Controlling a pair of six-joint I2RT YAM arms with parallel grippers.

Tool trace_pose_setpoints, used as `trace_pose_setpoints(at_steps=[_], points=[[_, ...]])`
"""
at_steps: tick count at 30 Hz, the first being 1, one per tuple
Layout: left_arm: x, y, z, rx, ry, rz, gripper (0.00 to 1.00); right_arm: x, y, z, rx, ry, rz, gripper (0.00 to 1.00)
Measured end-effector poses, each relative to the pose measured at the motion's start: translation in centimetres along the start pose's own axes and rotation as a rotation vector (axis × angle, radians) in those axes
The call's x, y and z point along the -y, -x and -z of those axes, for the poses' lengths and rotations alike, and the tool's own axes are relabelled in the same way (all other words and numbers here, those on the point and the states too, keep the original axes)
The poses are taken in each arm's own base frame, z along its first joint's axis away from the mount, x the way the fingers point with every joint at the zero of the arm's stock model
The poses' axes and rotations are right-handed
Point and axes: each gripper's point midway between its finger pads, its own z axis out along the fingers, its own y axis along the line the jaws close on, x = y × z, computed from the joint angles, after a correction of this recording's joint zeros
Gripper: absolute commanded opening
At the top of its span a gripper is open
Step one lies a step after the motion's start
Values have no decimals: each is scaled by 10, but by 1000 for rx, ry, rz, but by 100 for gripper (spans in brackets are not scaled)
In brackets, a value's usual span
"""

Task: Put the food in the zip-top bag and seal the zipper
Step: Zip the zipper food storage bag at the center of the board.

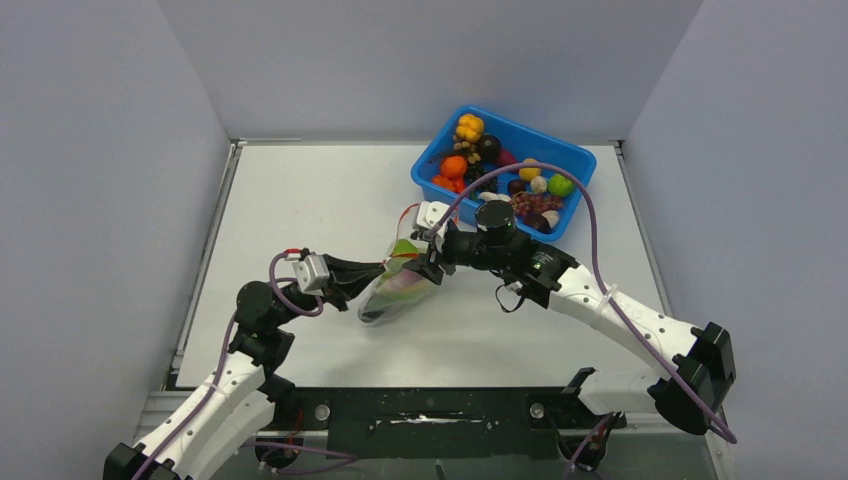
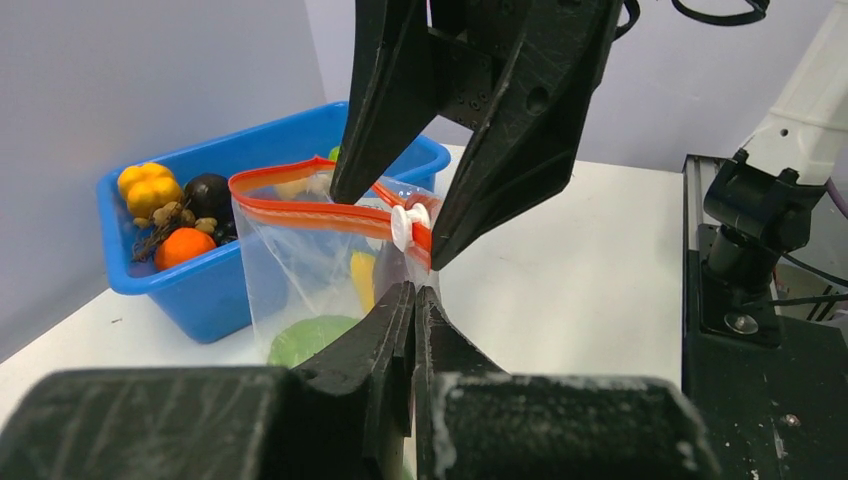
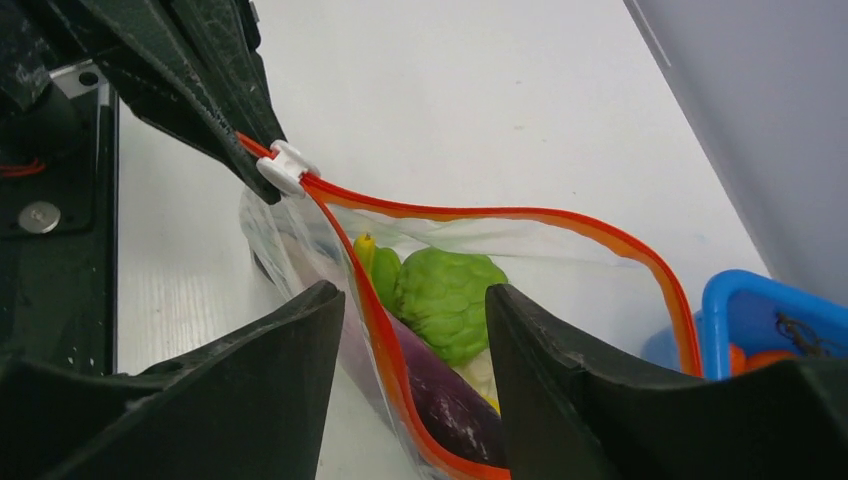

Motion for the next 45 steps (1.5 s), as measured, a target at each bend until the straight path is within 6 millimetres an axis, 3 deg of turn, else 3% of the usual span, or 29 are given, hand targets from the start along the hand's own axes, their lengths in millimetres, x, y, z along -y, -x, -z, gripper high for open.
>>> trace_pose_setpoints(at_steps=[5,9,15,19,25,34,39,45], points=[[2,0,1,1,-7,-2,0,-2,6,6,-23,48,126,51],[2,1,1,2,-7,-9,0,-6,24,11,-6,98,210,52],[2,0,2,-3,-6,-17,0,-32,42,6,12,196,328,52],[3,0,3,-3,-8,-22,0,-43,38,-4,-9,244,361,47],[3,0,4,-5,-7,-28,0,-39,31,-10,-36,242,381,40],[4,-2,5,-9,-7,-39,0,-36,30,-16,-51,251,406,39],[4,-4,5,-11,-6,-41,0,-36,28,-20,-65,270,420,8],[6,-5,7,-8,-16,-56,0,-37,24,-16,-92,298,408,0]])
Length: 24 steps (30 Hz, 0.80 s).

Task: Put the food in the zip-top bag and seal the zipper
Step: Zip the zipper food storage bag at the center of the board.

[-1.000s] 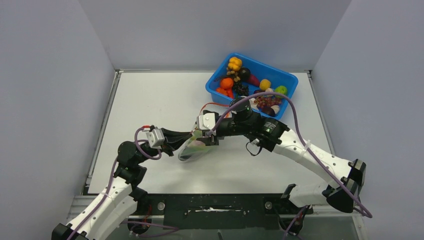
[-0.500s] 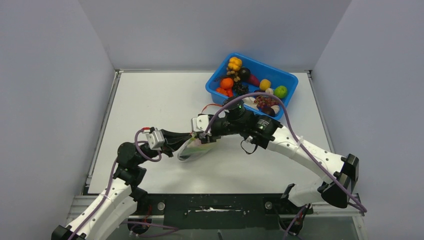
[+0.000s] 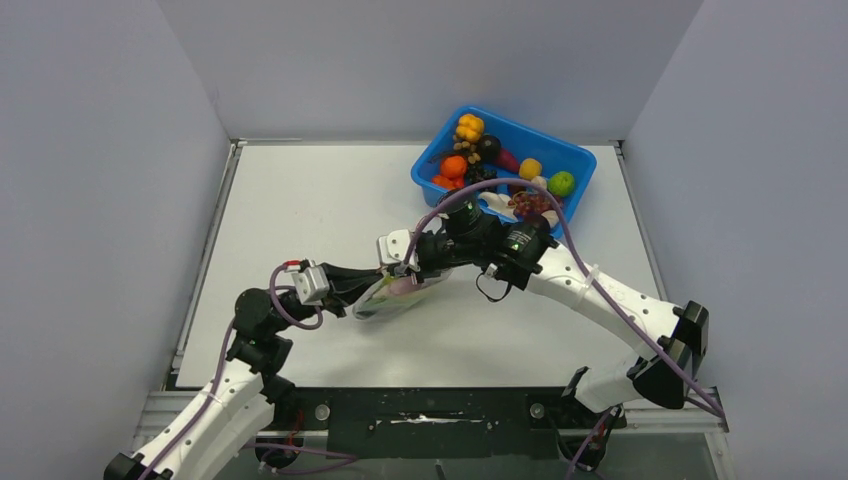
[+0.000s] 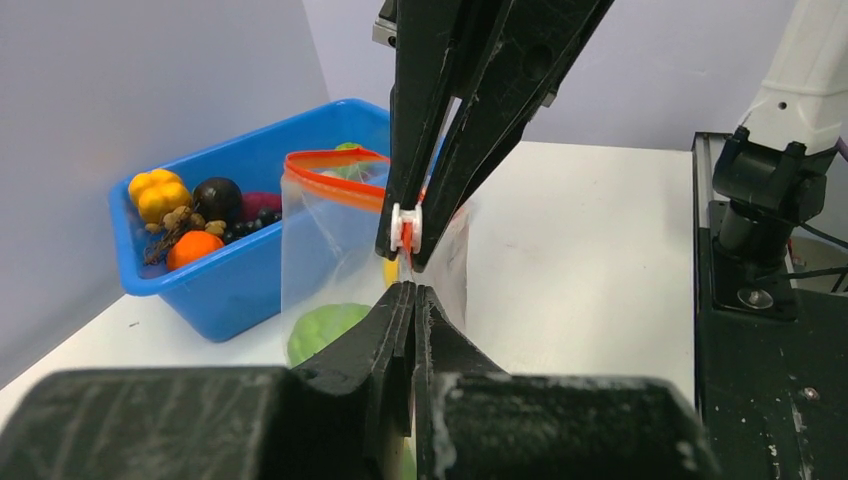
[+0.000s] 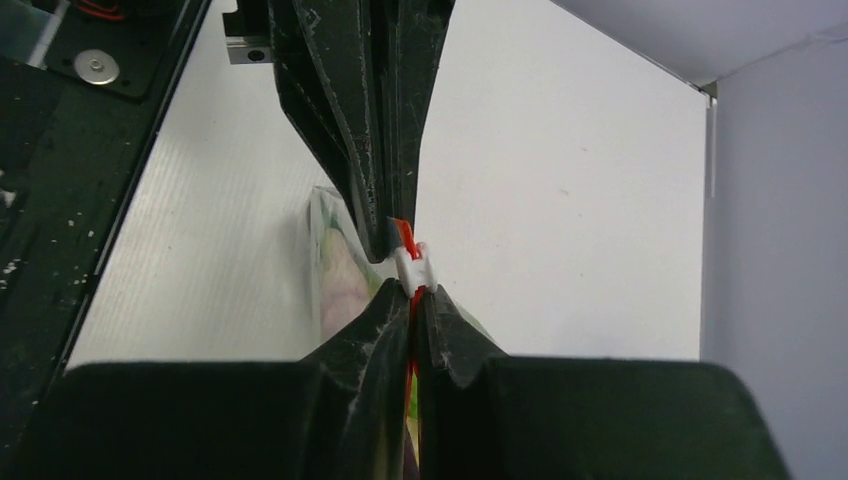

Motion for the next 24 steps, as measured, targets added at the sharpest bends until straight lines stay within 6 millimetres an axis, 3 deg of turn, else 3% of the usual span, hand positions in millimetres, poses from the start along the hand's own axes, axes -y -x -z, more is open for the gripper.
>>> trace_pose_setpoints(at_steps=[2,5,7,13,24], points=[[3,-2,3,7,-1,-6,0,-4,-1,1,6,22,-15,2],[5,-1,4,14,-5,-12,0,-8,-1,2,22,45,-44,29],[6,-1,4,13,-9,-12,0,-5,-3,5,20,37,-59,35],[6,-6,3,2,-20,-1,0,3,-3,13,33,7,-63,35],[6,-7,2,-1,-25,6,0,-9,10,6,71,46,-44,35]])
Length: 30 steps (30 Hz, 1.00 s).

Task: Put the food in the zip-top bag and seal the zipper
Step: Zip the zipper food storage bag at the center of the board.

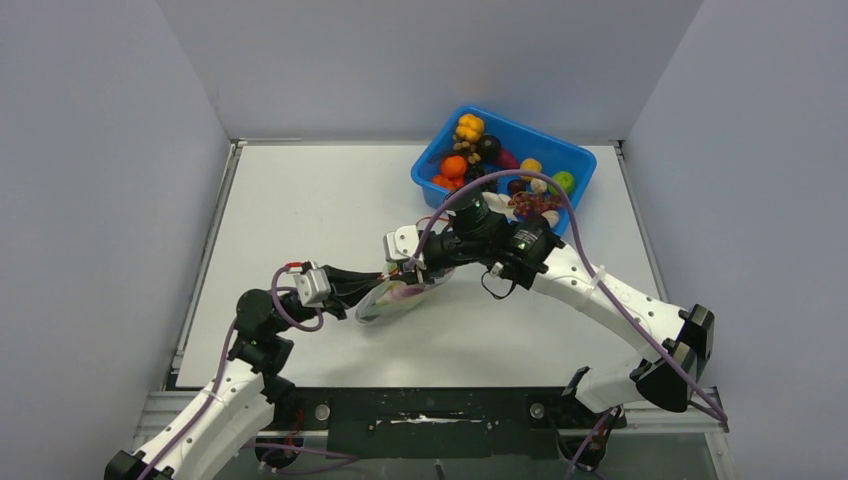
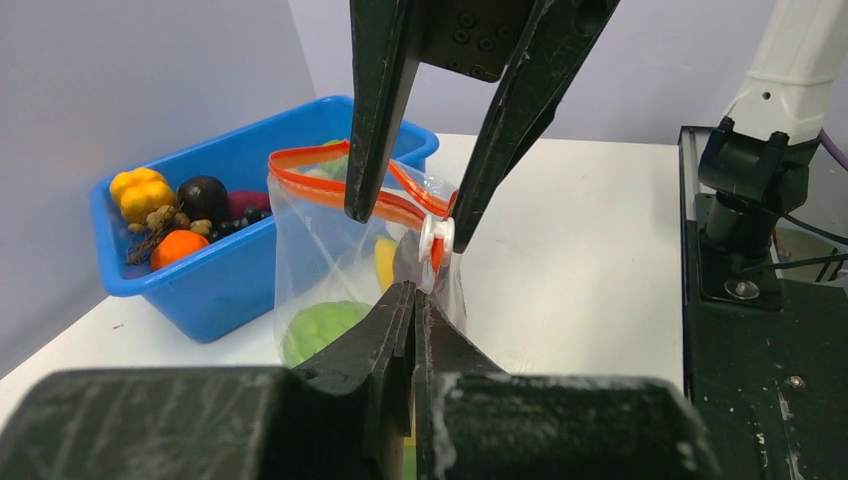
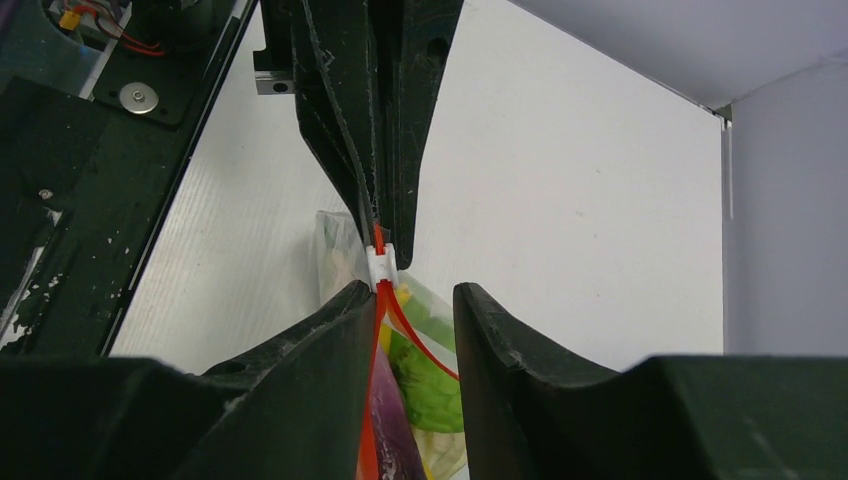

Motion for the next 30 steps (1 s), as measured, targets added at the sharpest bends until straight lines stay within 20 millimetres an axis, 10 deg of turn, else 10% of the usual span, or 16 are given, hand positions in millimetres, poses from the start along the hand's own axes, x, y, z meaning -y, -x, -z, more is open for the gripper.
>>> trace_pose_setpoints(at_steps=[11,20,30], points=[[0,1,0,1,0,-1,0,-6,4,-4,15,25,5,39],[0,1,0,2,0,-2,0,-10,4,-10,20,54,-1,8],[3,6,2,16,-4,-16,0,-3,-6,-3,1,44,-41,5]])
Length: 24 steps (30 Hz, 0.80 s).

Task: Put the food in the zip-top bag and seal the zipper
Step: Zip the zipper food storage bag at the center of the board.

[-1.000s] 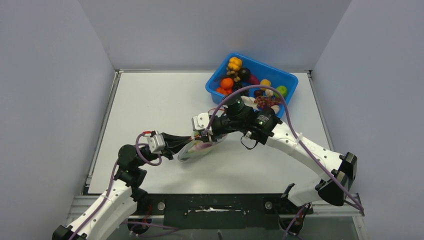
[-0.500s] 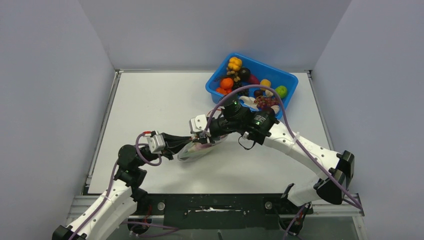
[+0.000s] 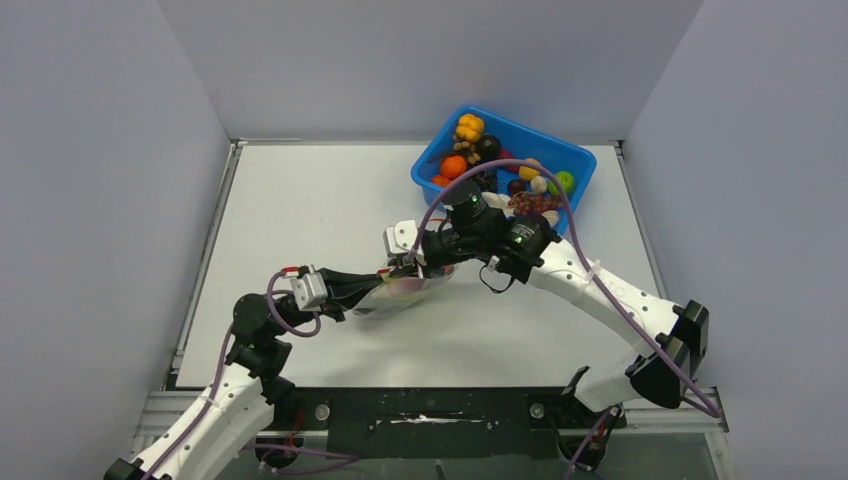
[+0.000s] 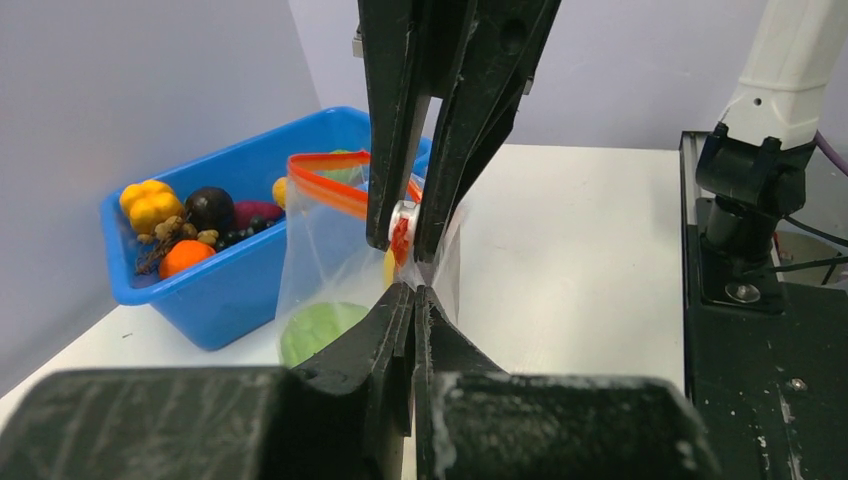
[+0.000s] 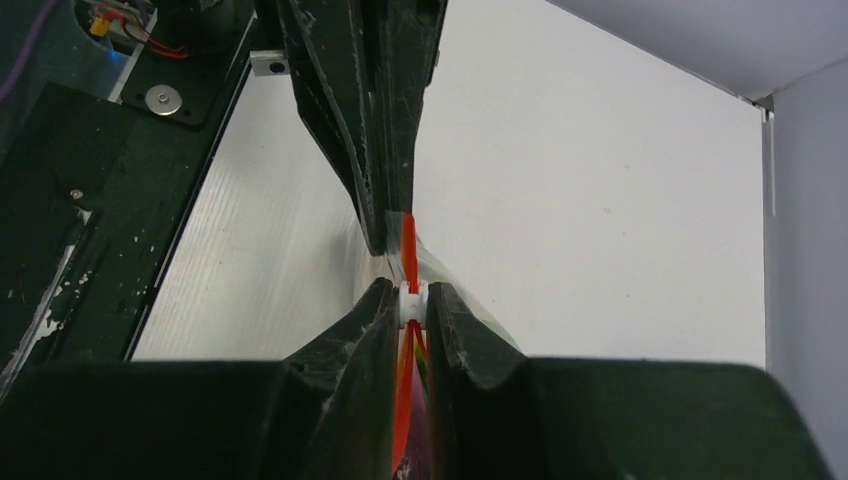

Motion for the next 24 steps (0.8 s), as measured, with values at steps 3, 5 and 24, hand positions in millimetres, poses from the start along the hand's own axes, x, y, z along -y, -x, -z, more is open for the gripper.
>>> trace_pose_setpoints(at_steps=[3,5,24], points=[[0,1,2,8,11,-7,0,4,-8,5,-19,-15,-28,6],[-1,1,2,9,14,-8,0,6,-14,9,-34,-21,-48,6],[-8,-6,-7,-7,31,93,28,7,-19,24,-42,-45,-86,0]])
